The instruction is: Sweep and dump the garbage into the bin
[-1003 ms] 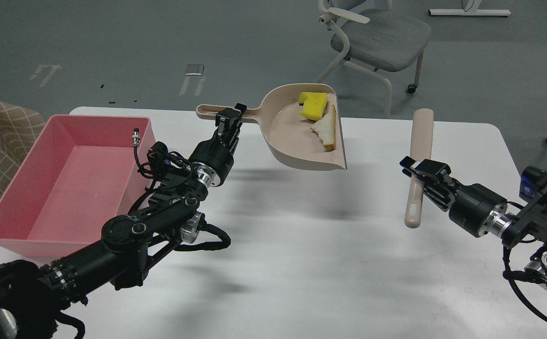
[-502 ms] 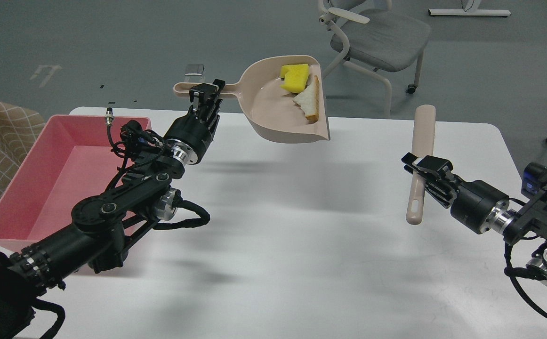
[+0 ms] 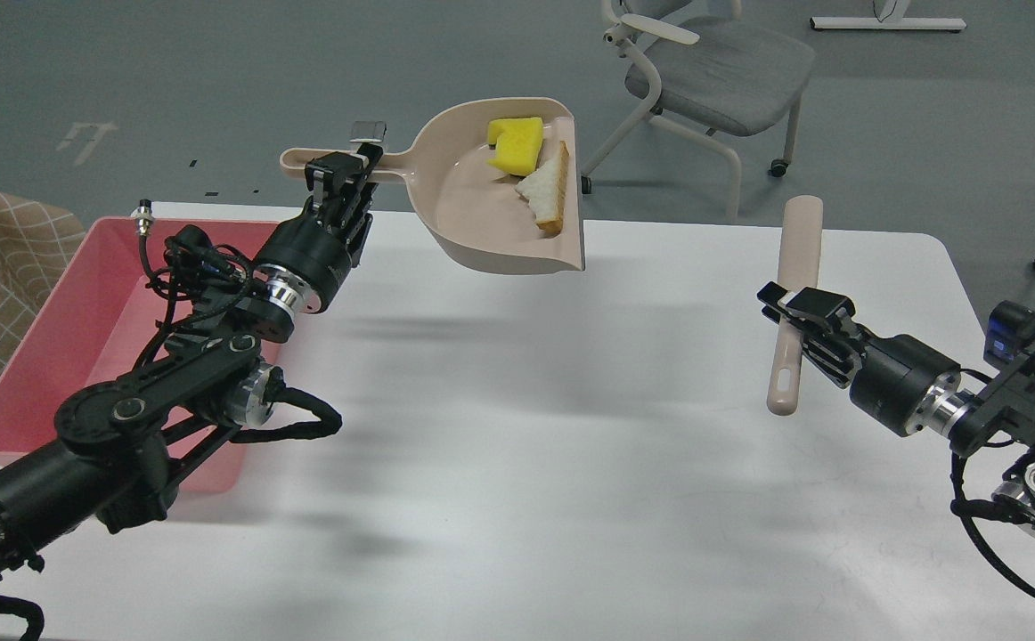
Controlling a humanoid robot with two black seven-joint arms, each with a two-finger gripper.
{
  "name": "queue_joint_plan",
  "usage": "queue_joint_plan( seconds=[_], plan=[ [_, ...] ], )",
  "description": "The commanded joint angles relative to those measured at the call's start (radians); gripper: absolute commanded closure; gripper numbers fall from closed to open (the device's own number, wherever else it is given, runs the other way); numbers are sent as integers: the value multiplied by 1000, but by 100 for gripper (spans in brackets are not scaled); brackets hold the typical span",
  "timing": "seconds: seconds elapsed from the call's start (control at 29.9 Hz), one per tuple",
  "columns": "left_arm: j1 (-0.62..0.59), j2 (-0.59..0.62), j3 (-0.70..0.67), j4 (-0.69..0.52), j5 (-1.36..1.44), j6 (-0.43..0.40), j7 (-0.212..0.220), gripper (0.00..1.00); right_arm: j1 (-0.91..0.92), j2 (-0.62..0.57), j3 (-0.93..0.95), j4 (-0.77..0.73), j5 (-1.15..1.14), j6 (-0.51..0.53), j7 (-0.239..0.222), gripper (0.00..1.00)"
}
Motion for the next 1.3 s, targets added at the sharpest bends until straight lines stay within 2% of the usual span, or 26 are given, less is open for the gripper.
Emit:
queue_joint_plan(
  seconds=[0.0,0.2,0.27,0.33,0.4,0.67,0.87,1.07,1.27],
  plan=[
    [44,26,-29,-27,1,-14,-1,100,2,2,-1,1,0,0,0,72],
    [79,87,-71,-33,1,-68,-4,100,14,0,-5,-1,0,0,0,72],
    [85,110,-103,-33,1,-117,-4,100,14,0,-5,-2,-2,0,0,72],
    [87,136,-159,-32,-2,-201,-3,100,17,0,-7,-2,-2,0,0,72],
    [94,144,-195,-32,-3,-232,2,100,17,0,-7,-2,-2,0,0,72],
    [130,187,-209,-32,-3,-255,0,100,15,0,-7,-2,-2,0,0,72],
    [157,234,-250,-29,-6,-321,-3,100,17,0,-7,-2,-2,0,0,72],
    [205,270,-342,-13,-6,-428,-9,100,23,2,-7,-8,-5,0,0,72],
    [242,284,-373,0,0,-462,-15,100,29,2,-7,-16,-2,0,0,72]
  ],
)
